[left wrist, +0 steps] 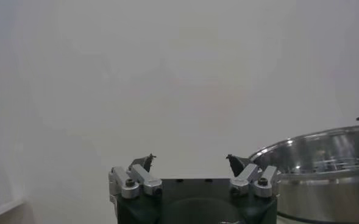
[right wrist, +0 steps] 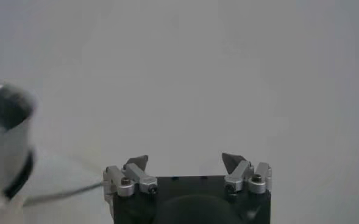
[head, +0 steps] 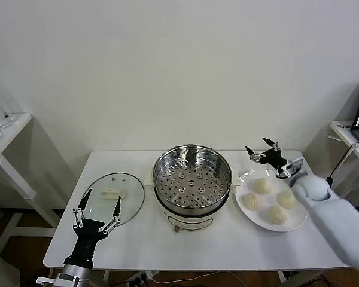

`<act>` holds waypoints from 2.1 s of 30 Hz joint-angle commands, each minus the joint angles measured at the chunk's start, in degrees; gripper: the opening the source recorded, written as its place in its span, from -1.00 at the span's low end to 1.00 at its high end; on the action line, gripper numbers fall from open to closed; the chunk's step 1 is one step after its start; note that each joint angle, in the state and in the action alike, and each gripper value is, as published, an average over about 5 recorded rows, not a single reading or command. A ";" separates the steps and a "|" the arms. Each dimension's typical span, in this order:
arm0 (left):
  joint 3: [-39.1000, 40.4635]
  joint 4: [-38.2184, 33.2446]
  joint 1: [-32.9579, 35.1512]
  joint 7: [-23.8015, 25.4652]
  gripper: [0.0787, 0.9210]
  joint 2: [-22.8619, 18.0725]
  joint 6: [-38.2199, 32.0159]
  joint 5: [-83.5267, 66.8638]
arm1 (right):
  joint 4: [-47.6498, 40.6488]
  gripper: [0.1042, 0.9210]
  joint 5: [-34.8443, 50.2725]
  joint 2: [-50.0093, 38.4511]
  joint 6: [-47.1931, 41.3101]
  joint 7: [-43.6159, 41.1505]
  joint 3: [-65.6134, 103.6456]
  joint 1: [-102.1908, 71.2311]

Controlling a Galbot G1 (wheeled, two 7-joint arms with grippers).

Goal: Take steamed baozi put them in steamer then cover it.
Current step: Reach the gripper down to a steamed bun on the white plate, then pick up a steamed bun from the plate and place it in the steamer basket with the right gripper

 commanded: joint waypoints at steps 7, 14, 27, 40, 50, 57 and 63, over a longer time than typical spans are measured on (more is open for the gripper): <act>-0.59 -0.90 0.37 -0.13 0.77 -0.57 0.92 0.10 | -13.70 0.76 -27.06 0.05 1.37 -36.05 -22.09 23.05; -0.78 -0.85 0.74 -0.20 0.77 -0.77 0.62 0.10 | -18.71 0.76 -34.44 4.30 4.29 -35.19 -23.06 23.31; -1.00 -1.15 1.66 -0.51 0.77 -0.99 -0.26 0.08 | -25.93 0.76 -42.45 11.17 7.29 -32.38 -20.73 22.25; -1.67 -1.08 1.34 -0.65 0.77 -1.04 -0.49 -0.16 | -29.17 0.76 -45.99 14.27 8.10 -30.98 -19.10 20.66; -2.22 -1.40 1.06 -0.78 0.77 -0.93 -0.34 -0.55 | -31.36 0.49 -46.80 16.15 8.51 -30.26 -19.31 21.44; -2.41 -1.72 1.06 -0.76 0.77 -0.88 -0.29 -0.56 | -28.57 0.30 -45.61 14.92 9.78 -30.98 -20.09 22.22; -2.29 -1.97 0.93 -0.73 0.77 -0.71 -0.16 -0.53 | -16.74 0.31 -40.94 9.90 15.20 -33.34 -23.46 27.65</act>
